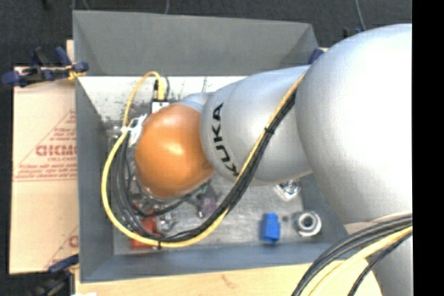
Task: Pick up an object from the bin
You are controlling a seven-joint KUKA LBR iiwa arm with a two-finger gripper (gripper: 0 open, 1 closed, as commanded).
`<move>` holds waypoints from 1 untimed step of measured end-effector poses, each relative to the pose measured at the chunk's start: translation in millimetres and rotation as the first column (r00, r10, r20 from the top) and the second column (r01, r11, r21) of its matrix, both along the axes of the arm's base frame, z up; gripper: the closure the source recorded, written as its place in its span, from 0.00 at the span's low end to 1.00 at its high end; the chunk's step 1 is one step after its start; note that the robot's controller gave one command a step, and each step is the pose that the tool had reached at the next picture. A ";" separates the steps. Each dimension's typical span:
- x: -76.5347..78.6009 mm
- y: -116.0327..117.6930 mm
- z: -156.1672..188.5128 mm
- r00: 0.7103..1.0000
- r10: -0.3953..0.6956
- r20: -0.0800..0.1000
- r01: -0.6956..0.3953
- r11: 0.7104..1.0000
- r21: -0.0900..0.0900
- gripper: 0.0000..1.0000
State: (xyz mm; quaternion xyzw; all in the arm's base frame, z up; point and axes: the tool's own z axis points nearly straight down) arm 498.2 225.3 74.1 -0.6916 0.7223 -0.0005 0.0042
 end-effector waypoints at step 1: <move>1.5 -7.8 173.8 1.000 0.018 0.003 -0.018 1.000 -0.001 1.00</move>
Offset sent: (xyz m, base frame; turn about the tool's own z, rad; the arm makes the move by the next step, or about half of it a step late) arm -0.0009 -0.0078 0.1688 -0.0223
